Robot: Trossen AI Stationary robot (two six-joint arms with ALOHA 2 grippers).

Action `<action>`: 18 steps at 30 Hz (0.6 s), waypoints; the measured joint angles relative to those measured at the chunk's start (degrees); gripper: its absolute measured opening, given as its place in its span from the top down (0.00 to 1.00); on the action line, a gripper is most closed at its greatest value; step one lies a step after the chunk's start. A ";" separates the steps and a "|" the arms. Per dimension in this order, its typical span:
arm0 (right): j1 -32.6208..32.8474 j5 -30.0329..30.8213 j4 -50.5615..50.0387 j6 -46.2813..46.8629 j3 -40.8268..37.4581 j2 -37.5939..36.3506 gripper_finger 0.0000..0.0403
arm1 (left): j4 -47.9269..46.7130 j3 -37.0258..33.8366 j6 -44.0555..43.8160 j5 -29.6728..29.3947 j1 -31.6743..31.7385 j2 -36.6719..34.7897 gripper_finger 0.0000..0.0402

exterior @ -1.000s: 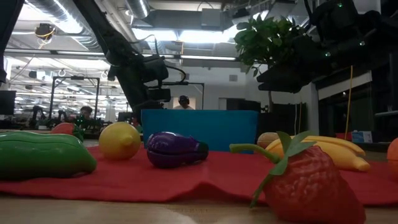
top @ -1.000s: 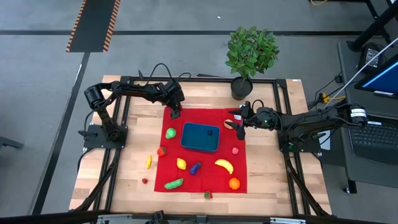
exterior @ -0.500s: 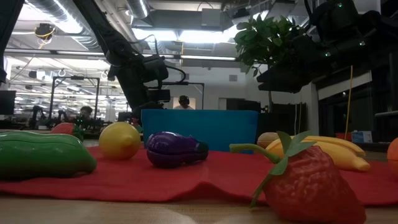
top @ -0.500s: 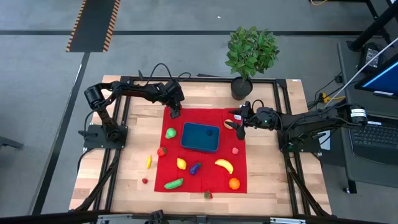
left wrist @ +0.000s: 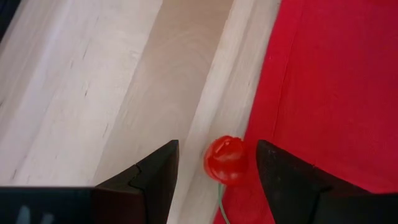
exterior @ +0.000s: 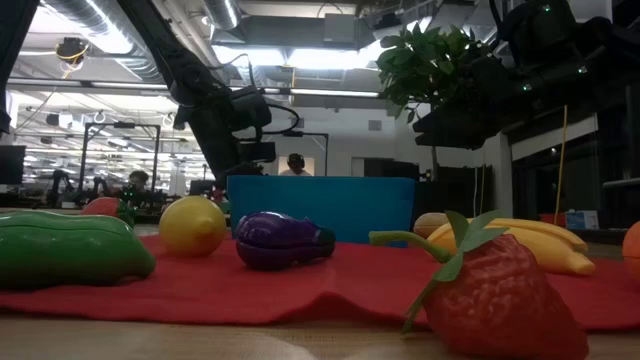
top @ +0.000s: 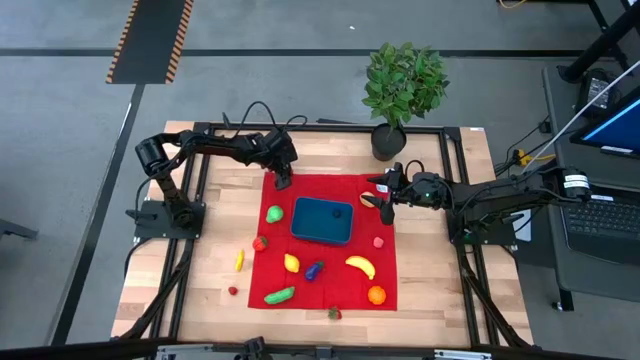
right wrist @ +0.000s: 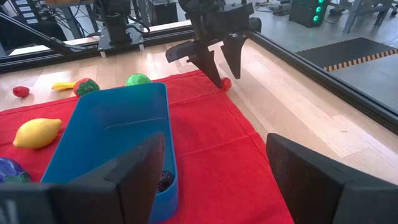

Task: Pick and placing Produce into tupperware
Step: Put the red cherry into the blue bin

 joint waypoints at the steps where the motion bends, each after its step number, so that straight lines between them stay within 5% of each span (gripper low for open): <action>1: 0.00 0.00 -0.01 0.00 0.00 0.00 0.30 | 0.04 -0.03 0.00 0.00 0.00 0.09 0.49; 18: 0.00 0.00 -0.02 -0.09 0.00 0.00 0.30 | 2.61 0.08 1.49 0.39 0.94 3.43 0.49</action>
